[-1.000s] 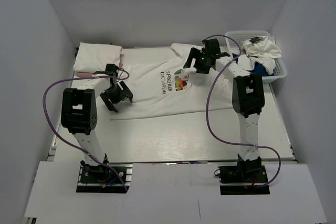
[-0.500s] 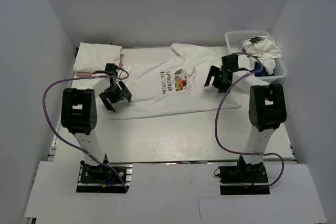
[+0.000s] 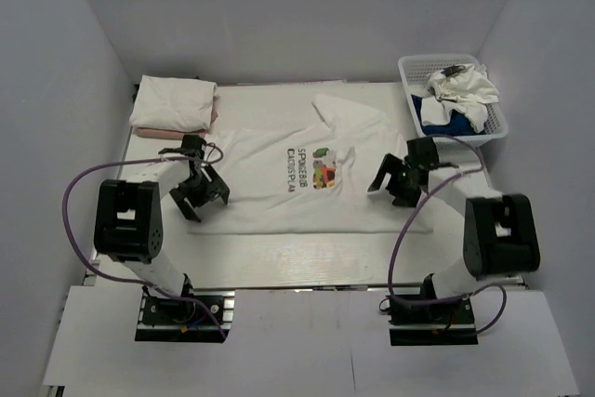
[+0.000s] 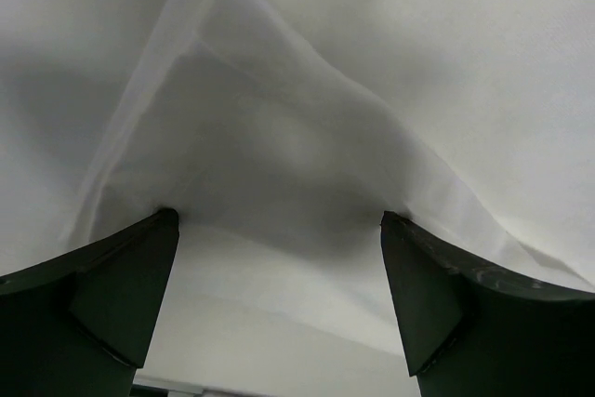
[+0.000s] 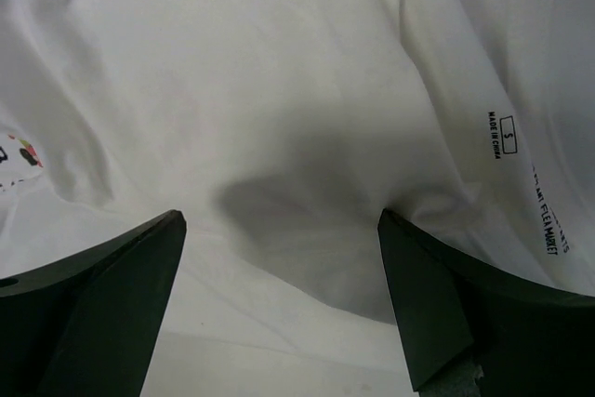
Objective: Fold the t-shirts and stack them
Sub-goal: Fold the flattened tshirt in 1/3 of the way, then grap the side of the flattened tshirt furthest away from the robot with both arms
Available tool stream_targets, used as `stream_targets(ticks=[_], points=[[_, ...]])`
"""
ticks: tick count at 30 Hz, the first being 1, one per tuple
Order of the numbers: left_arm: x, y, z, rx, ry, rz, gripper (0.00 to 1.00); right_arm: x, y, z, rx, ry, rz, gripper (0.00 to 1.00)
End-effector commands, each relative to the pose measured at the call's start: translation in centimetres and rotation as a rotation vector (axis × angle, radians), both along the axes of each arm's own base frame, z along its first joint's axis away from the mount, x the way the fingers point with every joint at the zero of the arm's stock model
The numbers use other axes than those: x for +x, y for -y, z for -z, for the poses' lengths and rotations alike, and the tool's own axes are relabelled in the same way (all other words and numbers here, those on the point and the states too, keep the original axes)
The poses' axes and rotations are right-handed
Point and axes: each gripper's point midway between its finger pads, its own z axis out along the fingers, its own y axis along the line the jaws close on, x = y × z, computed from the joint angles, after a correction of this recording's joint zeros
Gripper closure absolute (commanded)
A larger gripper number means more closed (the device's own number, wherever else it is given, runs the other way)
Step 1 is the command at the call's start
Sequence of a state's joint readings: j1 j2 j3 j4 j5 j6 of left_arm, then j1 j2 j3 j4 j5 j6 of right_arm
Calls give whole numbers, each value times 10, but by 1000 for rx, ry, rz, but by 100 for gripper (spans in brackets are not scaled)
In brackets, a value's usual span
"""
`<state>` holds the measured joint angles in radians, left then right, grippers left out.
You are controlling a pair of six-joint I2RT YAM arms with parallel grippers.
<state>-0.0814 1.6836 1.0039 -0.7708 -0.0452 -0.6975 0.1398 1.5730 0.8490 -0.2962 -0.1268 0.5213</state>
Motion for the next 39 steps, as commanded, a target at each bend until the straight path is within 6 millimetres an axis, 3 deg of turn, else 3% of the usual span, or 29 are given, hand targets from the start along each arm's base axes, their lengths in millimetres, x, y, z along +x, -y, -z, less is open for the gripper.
stream_targets(ticks=[1, 4, 6, 9, 10, 12, 15, 17, 18, 19, 20, 21, 22, 23, 24, 25, 27, 28, 29, 30, 31, 32, 33, 34, 35, 36, 37, 39], points=[[-66, -5, 0, 16, -156, -62, 0, -119, 3, 38, 25, -351, 36, 9], [-89, -11, -6, 45, -170, -107, 0, -156, 6, 33, 30, -377, 35, 9], [-96, -13, -14, 50, -141, -119, 0, -162, 10, 19, 14, -328, 20, 9], [-100, -15, -26, 54, -113, -130, 0, -153, 11, -12, 1, -220, -29, 9], [-90, -14, -33, 50, -83, -130, 0, -129, 9, -38, 1, -124, -38, 9], [-76, -20, -47, 80, -27, -123, 0, -111, 8, -58, -13, -40, -79, 9], [-24, -28, -87, 113, 114, -120, 0, -54, 0, -117, -27, 132, -137, 9], [0, -33, -89, 135, 117, -86, 0, -18, 1, -128, -78, 201, -185, 9], [14, -35, -92, 151, 130, -77, 0, 3, -3, -150, -81, 279, -196, 9], [39, -35, -109, 155, 182, -48, 0, 17, -3, -158, -105, 327, -247, 9], [51, -34, -97, 160, 144, -36, 0, 46, -8, -171, -115, 363, -251, 9], [72, -33, -109, 157, 181, -39, 0, 60, -9, -179, -122, 401, -258, 9], [81, -35, -108, 172, 181, -32, 0, 71, -10, -181, -133, 417, -269, 9], [90, -38, -106, 173, 179, -41, 0, 99, -11, -177, -160, 424, -273, 9], [104, -38, -110, 175, 197, -31, 0, 114, -14, -190, -167, 472, -280, 9], [111, -37, -94, 177, 159, -27, 0, 129, -19, -165, -179, 436, -319, 9], [132, -43, -94, 192, 174, -23, 0, 157, -30, -184, -207, 532, -396, 9], [139, -43, -76, 196, 135, -9, 0, 176, -39, -162, -223, 498, -421, 9], [144, -45, -71, 212, 122, -2, 0, 181, -40, -153, -248, 481, -459, 9], [158, -45, -75, 211, 150, -5, 0, 202, -46, -191, -271, 583, -491, 9], [163, -45, -60, 215, 121, 8, 0, 211, -55, -147, -280, 500, -543, 9], [170, -45, -56, 215, 120, 9, 0, 218, -60, -142, -276, 494, -552, 9], [182, -45, -61, 217, 149, 17, 0, 233, -64, -168, -312, 573, -584, 9], [185, -49, -57, 218, 139, 9, 0, 241, -75, -135, -319, 526, -613, 9], [189, -49, -54, 218, 137, 9, 0, 245, -77, -130, -334, 529, -636, 9], [196, -49, -46, 220, 132, 18, 0, 253, -81, -137, -344, 561, -649, 9], [198, -49, -43, 220, 130, 19, 0, 258, -90, -117, -345, 537, -665, 9], [202, -45, -36, 202, 129, 34, 4, 259, -100, -112, -333, 543, -694, 9]])
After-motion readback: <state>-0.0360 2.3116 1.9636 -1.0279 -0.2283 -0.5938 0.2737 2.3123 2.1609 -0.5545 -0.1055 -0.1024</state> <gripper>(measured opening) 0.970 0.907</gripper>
